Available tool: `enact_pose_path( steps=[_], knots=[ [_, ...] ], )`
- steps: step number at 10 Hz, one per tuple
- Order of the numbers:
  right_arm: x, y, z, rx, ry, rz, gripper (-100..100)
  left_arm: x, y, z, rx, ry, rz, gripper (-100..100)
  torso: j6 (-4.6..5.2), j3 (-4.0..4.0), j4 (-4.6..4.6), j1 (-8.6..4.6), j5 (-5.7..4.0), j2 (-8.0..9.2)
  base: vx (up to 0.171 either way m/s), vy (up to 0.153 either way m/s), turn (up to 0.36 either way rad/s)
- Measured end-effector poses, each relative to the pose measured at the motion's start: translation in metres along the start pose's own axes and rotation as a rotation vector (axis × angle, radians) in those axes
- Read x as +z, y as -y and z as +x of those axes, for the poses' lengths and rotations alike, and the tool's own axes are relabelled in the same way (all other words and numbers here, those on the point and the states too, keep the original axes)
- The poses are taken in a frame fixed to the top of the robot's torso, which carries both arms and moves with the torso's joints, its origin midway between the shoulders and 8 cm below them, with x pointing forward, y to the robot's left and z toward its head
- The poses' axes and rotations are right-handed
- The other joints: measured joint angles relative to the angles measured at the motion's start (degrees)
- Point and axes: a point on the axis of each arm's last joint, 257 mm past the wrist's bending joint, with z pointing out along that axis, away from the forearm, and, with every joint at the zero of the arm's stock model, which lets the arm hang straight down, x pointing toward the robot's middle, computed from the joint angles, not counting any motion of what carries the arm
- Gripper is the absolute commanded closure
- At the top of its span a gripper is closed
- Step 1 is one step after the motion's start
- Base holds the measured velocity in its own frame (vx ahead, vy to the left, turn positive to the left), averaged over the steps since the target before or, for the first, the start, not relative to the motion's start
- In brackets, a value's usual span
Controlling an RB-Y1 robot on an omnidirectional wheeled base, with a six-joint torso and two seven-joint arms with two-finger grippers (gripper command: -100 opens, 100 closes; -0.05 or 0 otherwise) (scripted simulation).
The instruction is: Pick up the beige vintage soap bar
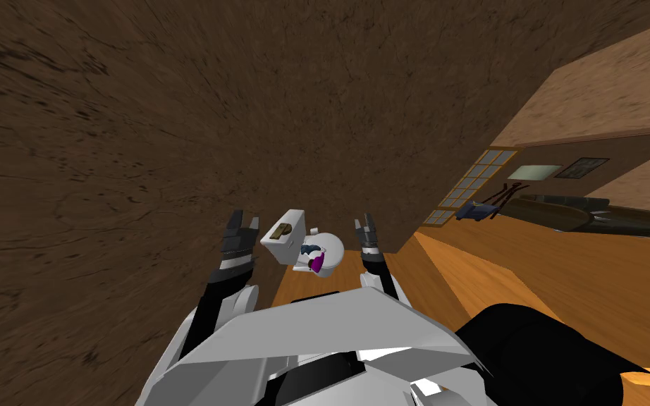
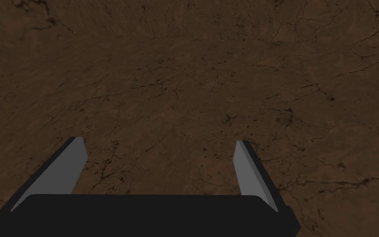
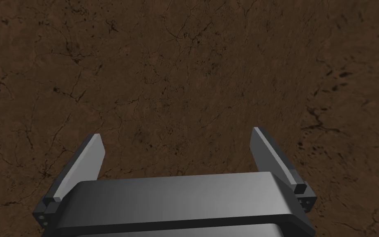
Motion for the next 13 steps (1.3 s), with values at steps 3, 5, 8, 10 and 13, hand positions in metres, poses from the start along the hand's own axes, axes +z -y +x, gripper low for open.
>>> enact_pose_path(
  steps=[3,5,8,10,13],
  knots=[
    [0.0,0.0,0.0,0.0,0.0,0.0,0,-0.003,-0.015,0.013,0.016,-0.071,-0.02,-100,0.0,0.07,0.02,0.08,0.02,0.12,-0.036,0.017,-0.033],
    [0.0,0.0,0.0,0.0,0.0,0.0,0,-0.007,-0.03,0.021,0.019,-0.113,-0.043,-100,0.01,0.1,0.04,0.13,0.03,0.18,-0.053,0.033,-0.047],
    [0.0,0.0,0.0,0.0,0.0,0.0,0,-0.016,-0.054,0.029,0.014,-0.145,-0.082,-100,0.01,0.06,0.02,0.09,0.02,0.11,-0.033,0.02,-0.038],
    [0.0,0.0,0.0,0.0,0.0,0.0,0,-0.02,-0.076,0.036,0.005,-0.163,-0.118,-100,0.0,0.08,0.03,0.1,0.03,0.14,-0.043,0.025,-0.052],
    [0.0,0.0,0.0,0.0,0.0,0.0,0,-0.034,-0.106,0.048,-0.017,-0.177,-0.178,-100,-0.01,0.08,0.03,0.15,0.03,0.13,-0.031,0.032,-0.042]
  ],
)
